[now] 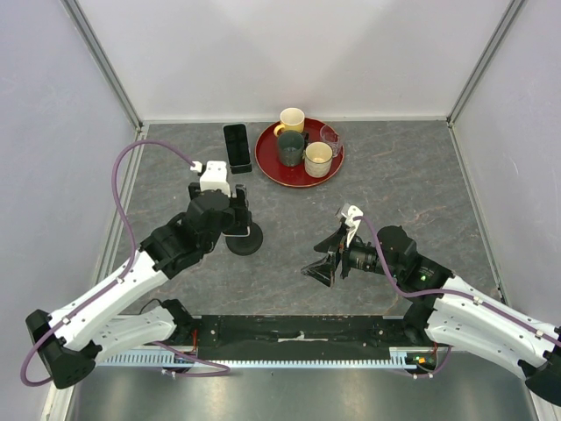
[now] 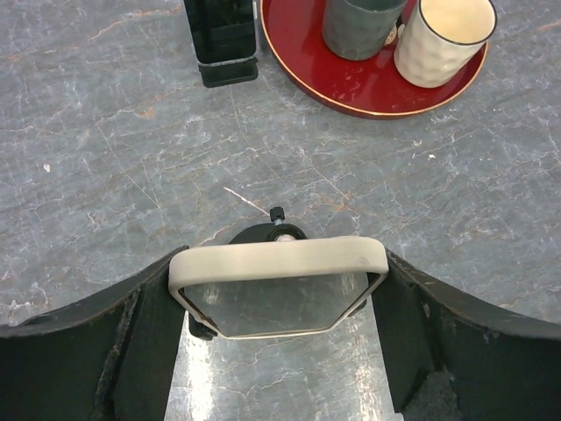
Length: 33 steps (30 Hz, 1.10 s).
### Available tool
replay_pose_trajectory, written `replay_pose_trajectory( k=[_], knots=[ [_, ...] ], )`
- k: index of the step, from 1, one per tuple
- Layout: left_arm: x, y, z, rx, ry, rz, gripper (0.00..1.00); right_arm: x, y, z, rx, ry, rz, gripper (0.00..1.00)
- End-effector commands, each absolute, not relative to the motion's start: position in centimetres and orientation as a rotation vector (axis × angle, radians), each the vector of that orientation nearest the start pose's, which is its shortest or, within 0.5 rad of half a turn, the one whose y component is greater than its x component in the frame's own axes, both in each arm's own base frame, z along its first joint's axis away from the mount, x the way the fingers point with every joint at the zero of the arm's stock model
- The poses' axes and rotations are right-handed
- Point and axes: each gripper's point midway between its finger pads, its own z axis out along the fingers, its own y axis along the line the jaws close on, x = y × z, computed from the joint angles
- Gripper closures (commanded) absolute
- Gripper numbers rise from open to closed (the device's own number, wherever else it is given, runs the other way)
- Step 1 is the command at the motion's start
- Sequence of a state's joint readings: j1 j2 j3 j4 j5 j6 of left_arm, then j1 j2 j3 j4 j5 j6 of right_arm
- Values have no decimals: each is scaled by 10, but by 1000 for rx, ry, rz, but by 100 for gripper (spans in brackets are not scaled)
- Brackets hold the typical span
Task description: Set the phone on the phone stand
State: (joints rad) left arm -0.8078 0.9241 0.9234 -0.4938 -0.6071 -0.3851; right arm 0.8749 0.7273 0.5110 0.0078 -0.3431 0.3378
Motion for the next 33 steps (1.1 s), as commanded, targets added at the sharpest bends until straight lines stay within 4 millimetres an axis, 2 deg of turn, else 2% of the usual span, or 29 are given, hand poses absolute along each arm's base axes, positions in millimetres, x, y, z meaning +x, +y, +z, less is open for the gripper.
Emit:
replay_pose_trajectory(
  k=[1,4,5,6,7,9,10,12,15,16,18,21,22,25,26,28,29,32,33],
  knots=[
    [272,-153,248,109,1952,-150,22,135,277,219,-757,1715,1182,12],
    [275,-148,246,105,1956,-140,33,135,276,218,-752,1716,1177,12],
    [276,-147,245,114,1957,-144,44,135,276,217,-752,1719,1176,12],
    [277,-146,246,115,1952,-145,52,135,275,218,-752,1715,1172,12],
    [281,-142,248,116,1943,-134,71,135,275,218,-753,1716,1171,12],
    [284,-139,253,121,1932,-132,93,136,275,217,-756,1719,1168,12],
    [289,-131,255,113,1927,-102,98,136,275,217,-755,1721,1166,12],
    [295,-125,268,107,1883,-95,98,137,276,217,-757,1723,1162,12],
    [311,-107,290,68,1802,-54,98,139,276,216,-755,1725,1154,12],
    [318,-94,297,48,1775,-12,98,139,277,215,-757,1728,1152,12],
    [330,-85,317,16,1701,5,98,140,278,214,-758,1729,1153,12],
    [354,-72,332,-12,1662,6,98,141,280,213,-759,1733,1155,12],
    [366,-65,328,-29,1675,7,98,141,280,212,-762,1737,1154,12],
    [388,-52,341,-60,1626,-5,98,141,279,213,-762,1735,1149,12],
    [397,-50,335,-60,1644,-7,98,141,279,213,-758,1734,1146,12],
    [413,-46,346,-66,1588,-62,98,141,277,212,-756,1740,1142,12],
    [424,-46,341,-67,1600,-65,98,140,277,211,-758,1741,1143,12],
    [445,-41,350,-67,1559,-77,98,140,276,207,-759,1755,1136,12],
    [456,-42,343,-62,1575,-79,98,141,276,206,-757,1759,1133,12]
  ],
)
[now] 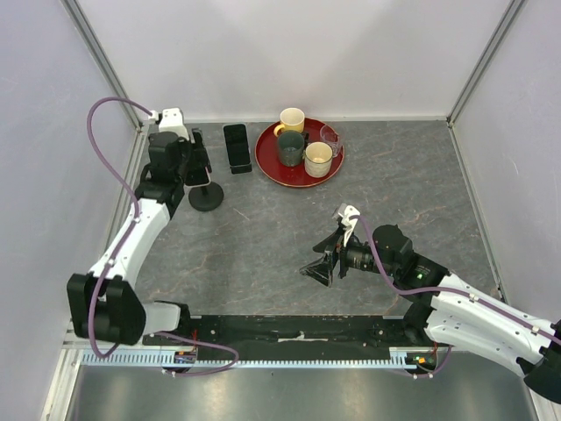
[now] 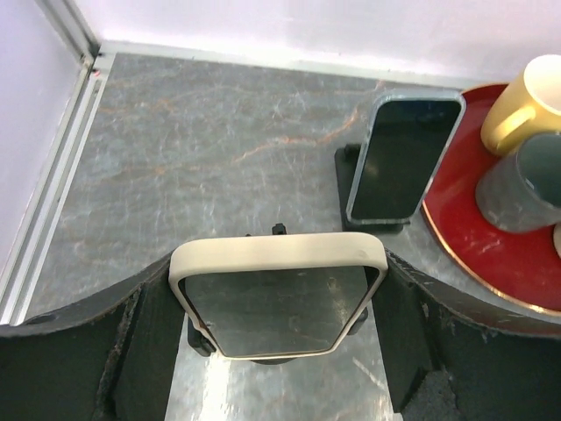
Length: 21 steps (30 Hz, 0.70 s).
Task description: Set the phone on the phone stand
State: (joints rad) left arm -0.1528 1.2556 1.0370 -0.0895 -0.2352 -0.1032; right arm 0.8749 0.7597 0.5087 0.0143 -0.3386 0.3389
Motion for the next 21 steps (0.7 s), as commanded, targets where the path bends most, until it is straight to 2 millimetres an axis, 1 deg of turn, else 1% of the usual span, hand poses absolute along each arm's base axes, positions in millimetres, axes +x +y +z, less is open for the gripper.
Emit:
replay_pose_trajectory(
  k=[1,2,3,4,5,6,7,8,9,11,12,15,21],
  knots=[
    [462,-40,341,-58,1578,-91,98,140,276,206,-760,1759,1135,12],
    [469,-40,349,-58,1556,-103,98,141,276,206,-757,1759,1133,12],
    [477,-41,341,-54,1569,-107,98,141,275,206,-756,1761,1131,12],
    [482,-42,341,-39,1559,-107,98,140,275,206,-756,1761,1131,12],
    [486,-42,348,-32,1535,-106,98,141,275,206,-754,1762,1129,12],
    [491,-42,346,-29,1533,-105,98,141,275,206,-753,1763,1127,12],
    [498,-42,339,-25,1547,-103,98,141,275,206,-753,1762,1127,12],
    [502,-41,340,-33,1542,-100,98,141,274,206,-752,1764,1126,12],
    [505,-41,340,-36,1533,-100,98,142,274,205,-748,1767,1124,12],
    [511,-41,334,-22,1527,-89,98,142,274,205,-748,1768,1121,12],
    [513,-40,336,-22,1513,-80,98,142,274,204,-748,1772,1121,12],
    [522,-36,331,-13,1519,-48,98,142,274,204,-745,1772,1123,12],
    [533,-29,329,-33,1499,-35,98,142,273,203,-745,1776,1118,12]
  ],
)
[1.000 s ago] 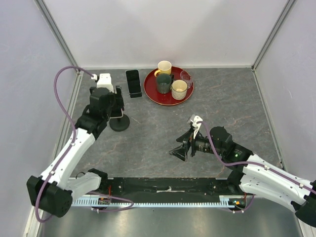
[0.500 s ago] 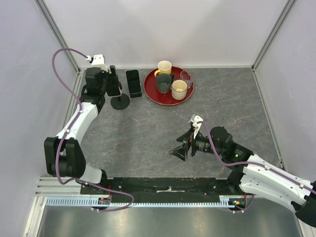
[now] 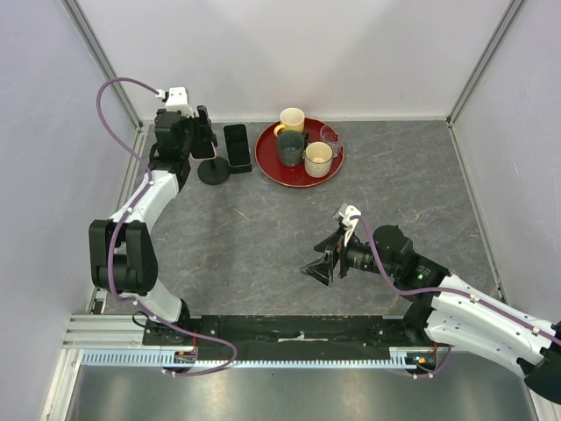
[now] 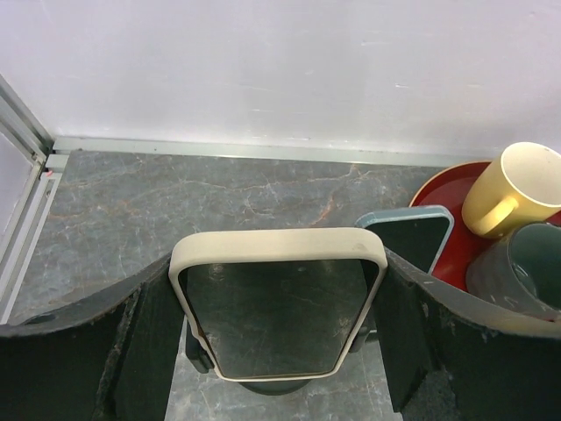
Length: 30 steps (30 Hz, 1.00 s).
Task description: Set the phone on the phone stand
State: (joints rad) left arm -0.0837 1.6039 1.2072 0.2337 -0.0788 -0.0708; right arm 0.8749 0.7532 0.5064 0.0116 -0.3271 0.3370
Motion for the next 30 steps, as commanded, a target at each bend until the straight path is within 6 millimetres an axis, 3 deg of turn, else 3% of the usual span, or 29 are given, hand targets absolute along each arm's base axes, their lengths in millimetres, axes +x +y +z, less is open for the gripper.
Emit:
replay_pose_trajectory(
  k=[1,9,19,20,21,27,30],
  knots=[
    [535,-28,331,-36,1494,-29,98,142,274,204,-744,1776,1117,12],
    [543,-19,328,-47,1496,31,98,144,273,200,-741,1790,1109,12],
    [538,-10,315,-146,1526,42,96,143,277,200,-738,1791,1130,11],
    [537,-11,312,-162,1540,30,91,143,278,201,-731,1791,1138,11],
    [537,-9,309,-180,1554,30,75,142,278,201,-731,1791,1143,11],
    [530,-12,307,-256,1586,-34,15,148,273,204,-671,1811,1119,10],
    [522,-11,308,-292,1606,-45,12,158,261,206,-577,1843,1045,9]
  ],
)
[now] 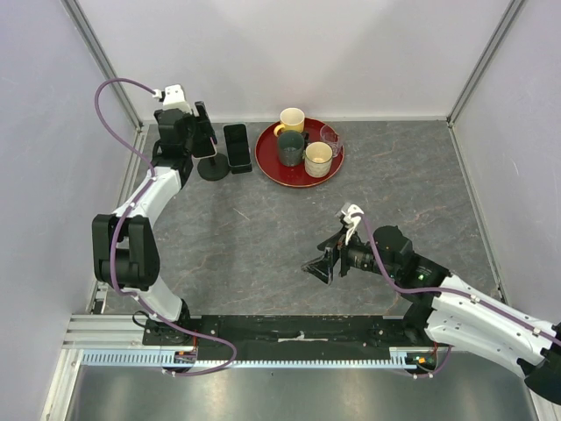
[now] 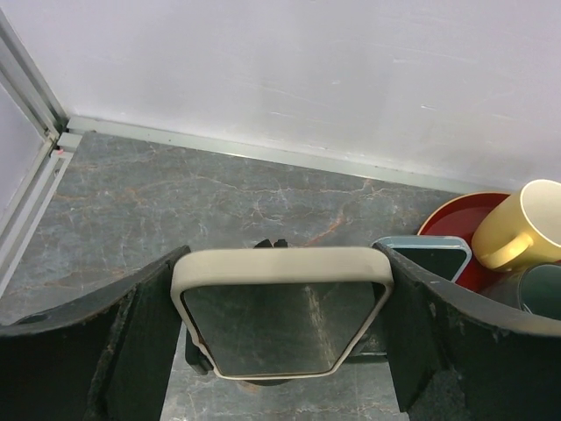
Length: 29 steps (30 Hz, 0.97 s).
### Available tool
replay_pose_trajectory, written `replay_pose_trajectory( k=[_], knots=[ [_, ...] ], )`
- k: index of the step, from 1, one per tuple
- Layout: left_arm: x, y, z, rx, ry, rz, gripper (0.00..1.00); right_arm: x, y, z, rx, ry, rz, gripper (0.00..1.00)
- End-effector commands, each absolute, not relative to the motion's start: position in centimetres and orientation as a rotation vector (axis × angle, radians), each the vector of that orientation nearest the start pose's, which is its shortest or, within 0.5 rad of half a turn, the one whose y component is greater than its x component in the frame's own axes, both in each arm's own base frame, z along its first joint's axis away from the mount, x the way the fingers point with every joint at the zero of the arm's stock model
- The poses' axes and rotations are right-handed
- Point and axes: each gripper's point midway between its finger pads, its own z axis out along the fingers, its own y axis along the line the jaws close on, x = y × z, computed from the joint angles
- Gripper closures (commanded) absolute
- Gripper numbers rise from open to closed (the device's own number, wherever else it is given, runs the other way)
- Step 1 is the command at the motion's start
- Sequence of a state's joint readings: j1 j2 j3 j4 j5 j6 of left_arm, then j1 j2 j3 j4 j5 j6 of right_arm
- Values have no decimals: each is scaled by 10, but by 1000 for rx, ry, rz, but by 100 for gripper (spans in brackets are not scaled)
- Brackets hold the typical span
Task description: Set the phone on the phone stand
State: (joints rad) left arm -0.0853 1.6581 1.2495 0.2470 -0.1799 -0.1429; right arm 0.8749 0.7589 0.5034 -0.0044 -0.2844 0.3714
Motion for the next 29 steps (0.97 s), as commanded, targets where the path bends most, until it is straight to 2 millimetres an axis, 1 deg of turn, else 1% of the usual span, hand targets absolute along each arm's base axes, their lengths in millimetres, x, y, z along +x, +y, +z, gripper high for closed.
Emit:
replay_pose_trajectory(
  k=[1,2,3,4,5,6,7,8,9,10,11,12,13,14,15,16,17,18,19,20,21,22,23,24,25,26,27,28,29],
  knots=[
    [519,-11,309,-299,1609,-50,11,161,256,211,-538,1838,1024,8],
    [515,-10,304,-304,1637,-46,11,168,247,206,-485,1874,959,8],
    [513,-9,306,-316,1641,-54,10,173,241,205,-448,1885,921,7],
    [508,-11,311,-318,1639,-65,10,176,234,210,-398,1886,900,7],
    [505,-11,308,-314,1664,-68,10,177,226,203,-370,1922,856,7],
    [502,-12,308,-316,1678,-71,9,185,215,203,-306,1928,788,7],
    [499,-12,317,-316,1668,-73,9,187,208,209,-270,1924,767,6],
    [495,-11,319,-316,1672,-68,9,188,199,203,-222,1961,725,5],
    [491,-9,318,-317,1691,-55,9,194,187,204,-155,1964,667,4],
    [488,-10,318,-311,1696,-56,9,195,180,211,-115,1957,644,2],
    [482,-11,327,-298,1677,-65,8,194,172,204,-96,1994,597,2],
    [479,-13,328,-273,1679,-68,8,194,167,204,-61,2009,581,2],
    [475,-13,332,-266,1671,-72,8,197,161,209,-27,2006,551,2],
    [467,-13,338,-269,1672,-74,8,194,155,204,-17,2037,518,2],
    [460,-13,336,-277,1698,-75,8,194,151,205,17,2045,505,2],
    [455,-14,338,-286,1705,-88,8,196,144,210,60,2038,477,2],
    [444,-15,349,-318,1688,-121,7,194,136,206,80,2061,439,2],
    [436,-16,347,-338,1704,-140,7,193,132,206,122,2070,427,2],
    [425,-17,336,-360,1754,-153,7,193,128,214,156,2058,423,2],
    [415,-20,335,-405,1764,-201,7,192,116,212,190,2065,366,2],
    [398,-31,333,-386,1777,-272,7,192,112,214,214,2061,358,2],
    [385,-39,331,-377,1789,-328,7,191,109,223,251,2041,376,2],
    [375,-48,331,-379,1782,-400,7,188,104,225,258,2038,367,2],
    [349,-66,330,-313,1782,-515,7,187,103,231,252,2029,382,2],
    [337,-74,328,-295,1782,-576,7,183,98,243,231,1990,412,2],
    [324,-82,332,-280,1760,-643,7,182,98,251,225,1954,443,2],
    [307,-94,325,-232,1773,-718,7,181,94,258,225,1916,456,2],
    [284,-100,341,-186,1707,-767,6,178,86,272,232,1859,486,2],
    [270,-105,353,-146,1646,-812,6,177,81,282,222,1815,486,2]
  ],
)
